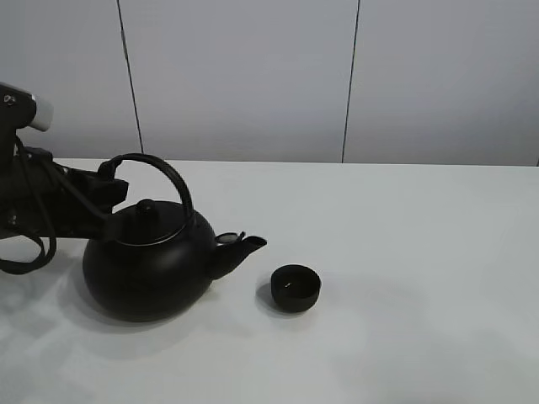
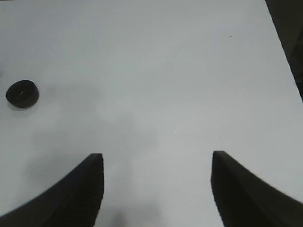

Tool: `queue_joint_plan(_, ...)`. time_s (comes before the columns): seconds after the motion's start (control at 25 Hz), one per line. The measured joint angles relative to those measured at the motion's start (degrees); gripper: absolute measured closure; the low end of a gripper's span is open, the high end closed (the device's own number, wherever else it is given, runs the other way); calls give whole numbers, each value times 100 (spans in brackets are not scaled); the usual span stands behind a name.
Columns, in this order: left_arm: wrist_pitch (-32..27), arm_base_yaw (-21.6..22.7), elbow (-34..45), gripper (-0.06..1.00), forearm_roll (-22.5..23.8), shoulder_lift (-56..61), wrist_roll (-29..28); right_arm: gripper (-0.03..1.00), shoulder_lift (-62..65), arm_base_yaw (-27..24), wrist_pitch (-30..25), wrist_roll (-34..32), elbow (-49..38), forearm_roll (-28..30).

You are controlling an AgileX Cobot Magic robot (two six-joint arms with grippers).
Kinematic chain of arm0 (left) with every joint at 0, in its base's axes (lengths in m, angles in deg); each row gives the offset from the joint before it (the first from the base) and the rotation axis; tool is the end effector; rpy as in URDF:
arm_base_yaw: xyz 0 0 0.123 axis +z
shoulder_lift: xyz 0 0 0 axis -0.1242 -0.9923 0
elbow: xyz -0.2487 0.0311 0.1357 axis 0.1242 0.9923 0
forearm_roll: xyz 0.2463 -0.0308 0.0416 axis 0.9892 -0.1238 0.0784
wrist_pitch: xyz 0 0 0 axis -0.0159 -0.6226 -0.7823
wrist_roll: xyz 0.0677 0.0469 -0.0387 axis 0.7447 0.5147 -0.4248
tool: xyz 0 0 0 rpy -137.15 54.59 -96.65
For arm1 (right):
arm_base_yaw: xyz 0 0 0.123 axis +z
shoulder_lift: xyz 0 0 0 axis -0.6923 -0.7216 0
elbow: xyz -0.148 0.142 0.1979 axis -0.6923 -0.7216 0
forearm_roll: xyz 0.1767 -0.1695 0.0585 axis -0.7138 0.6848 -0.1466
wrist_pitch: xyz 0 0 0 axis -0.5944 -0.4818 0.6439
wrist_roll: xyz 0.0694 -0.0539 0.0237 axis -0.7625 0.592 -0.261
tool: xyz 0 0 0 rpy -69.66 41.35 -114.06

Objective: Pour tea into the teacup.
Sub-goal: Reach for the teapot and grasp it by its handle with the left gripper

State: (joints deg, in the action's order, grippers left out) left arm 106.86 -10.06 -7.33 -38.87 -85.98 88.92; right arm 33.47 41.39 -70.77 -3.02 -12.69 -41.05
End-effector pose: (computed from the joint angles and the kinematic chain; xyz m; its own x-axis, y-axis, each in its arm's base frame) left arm 0.2743 -0.1025 0.1193 -0.2100 0.2518 -0.9447 0.5053 0.8552 0.1157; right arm 0.0046 0.0005 0.2674 -0.5400 -0.0078 -0.8416 0.0200 0.9996 -0.0221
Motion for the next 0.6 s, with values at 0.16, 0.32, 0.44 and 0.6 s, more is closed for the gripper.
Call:
queue_joint_plan(0.16,-5,0,0,84,-42,0,78,52,0,0,0,0,0,0)
queue_joint_plan(0.32,11,0,0,84,-42,0,91,52,0,0,0,0,0,0)
queue_joint_plan(0.44,42,0,0,84,-42,0,91,52,0,0,0,0,0,0)
queue_joint_plan(0.6,22,0,0,84,-42,41,91,52,0,0,0,0,0,0)
